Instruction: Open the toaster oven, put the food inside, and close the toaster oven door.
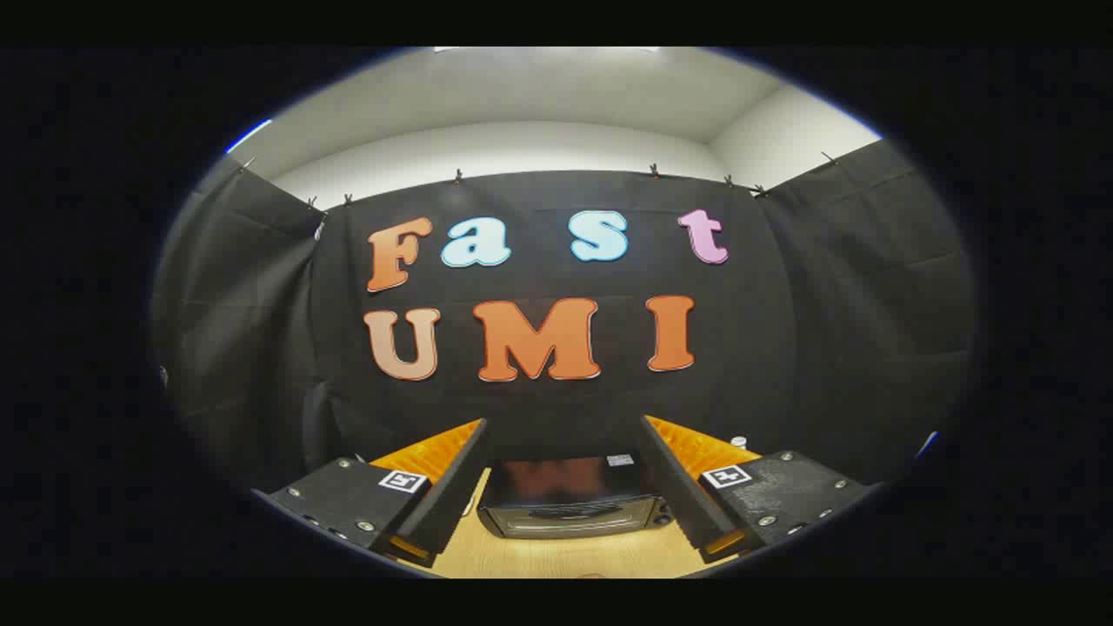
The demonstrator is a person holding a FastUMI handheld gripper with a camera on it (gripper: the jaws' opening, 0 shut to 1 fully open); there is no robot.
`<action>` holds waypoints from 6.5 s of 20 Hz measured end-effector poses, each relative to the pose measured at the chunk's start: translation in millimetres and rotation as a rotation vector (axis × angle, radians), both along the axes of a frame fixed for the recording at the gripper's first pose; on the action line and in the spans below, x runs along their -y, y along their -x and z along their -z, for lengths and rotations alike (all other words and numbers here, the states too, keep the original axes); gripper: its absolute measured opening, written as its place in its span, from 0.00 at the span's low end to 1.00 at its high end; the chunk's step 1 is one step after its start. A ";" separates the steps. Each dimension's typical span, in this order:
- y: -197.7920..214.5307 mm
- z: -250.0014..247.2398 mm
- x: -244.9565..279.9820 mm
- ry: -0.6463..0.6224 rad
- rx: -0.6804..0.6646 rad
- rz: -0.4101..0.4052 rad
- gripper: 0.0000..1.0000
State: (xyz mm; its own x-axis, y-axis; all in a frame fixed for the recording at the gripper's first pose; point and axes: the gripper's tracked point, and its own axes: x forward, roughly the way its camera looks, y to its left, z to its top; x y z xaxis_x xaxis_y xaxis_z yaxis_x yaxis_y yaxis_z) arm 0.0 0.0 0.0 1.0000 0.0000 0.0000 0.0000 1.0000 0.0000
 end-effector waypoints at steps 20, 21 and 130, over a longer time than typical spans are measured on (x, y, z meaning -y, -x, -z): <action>-0.8 8.5 -10.5 0.014 -0.009 -0.018 0.99; -1.6 11.7 -10.4 0.015 -0.013 -0.019 0.99; -68.9 293.3 13.3 0.075 -0.530 0.015 1.00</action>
